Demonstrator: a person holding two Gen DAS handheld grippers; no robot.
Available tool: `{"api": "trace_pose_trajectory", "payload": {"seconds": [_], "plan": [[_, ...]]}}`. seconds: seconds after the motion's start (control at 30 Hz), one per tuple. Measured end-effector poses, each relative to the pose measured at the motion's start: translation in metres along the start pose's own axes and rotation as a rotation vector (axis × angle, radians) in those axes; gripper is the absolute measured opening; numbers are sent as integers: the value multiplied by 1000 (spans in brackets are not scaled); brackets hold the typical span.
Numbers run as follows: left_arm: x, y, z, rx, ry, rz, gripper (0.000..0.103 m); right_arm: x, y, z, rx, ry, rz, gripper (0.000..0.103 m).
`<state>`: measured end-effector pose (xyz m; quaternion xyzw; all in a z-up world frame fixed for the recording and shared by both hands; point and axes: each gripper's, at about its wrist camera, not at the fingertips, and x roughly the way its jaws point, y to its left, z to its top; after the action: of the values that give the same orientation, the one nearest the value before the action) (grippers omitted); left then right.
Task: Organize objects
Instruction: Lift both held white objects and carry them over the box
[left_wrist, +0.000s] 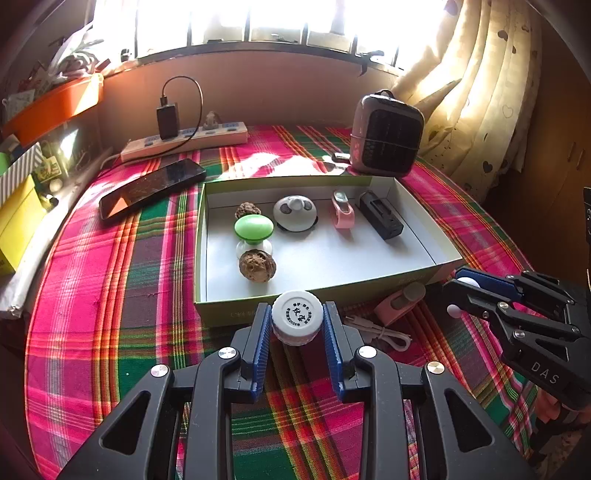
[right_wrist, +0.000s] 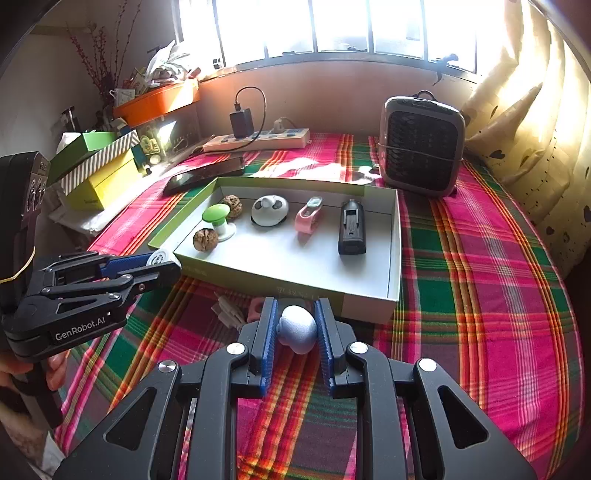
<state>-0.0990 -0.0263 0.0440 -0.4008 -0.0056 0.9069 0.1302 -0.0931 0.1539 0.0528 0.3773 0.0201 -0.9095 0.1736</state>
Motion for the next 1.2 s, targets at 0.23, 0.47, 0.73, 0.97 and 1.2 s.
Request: {"api": "trace_pose_trajectory", "payload": {"seconds": [0.23, 0.47, 0.73, 0.97, 1.2], "plan": [[3, -3, 9, 10, -6, -7, 26, 8, -5, 17, -4, -8, 4, 22], [12, -4, 19, 14, -4, -22, 26, 21, -12, 34, -11, -2, 5, 22], [24, -7, 30, 22, 3, -25, 26, 39, -18, 50, -23, 13, 6, 22], [36, -6, 37, 20, 12, -23, 26, 56, -23, 60, -27, 33, 14, 22], [50, -5, 42, 15, 28, -24, 26, 77, -26, 63, -34, 73, 32, 22]]}}
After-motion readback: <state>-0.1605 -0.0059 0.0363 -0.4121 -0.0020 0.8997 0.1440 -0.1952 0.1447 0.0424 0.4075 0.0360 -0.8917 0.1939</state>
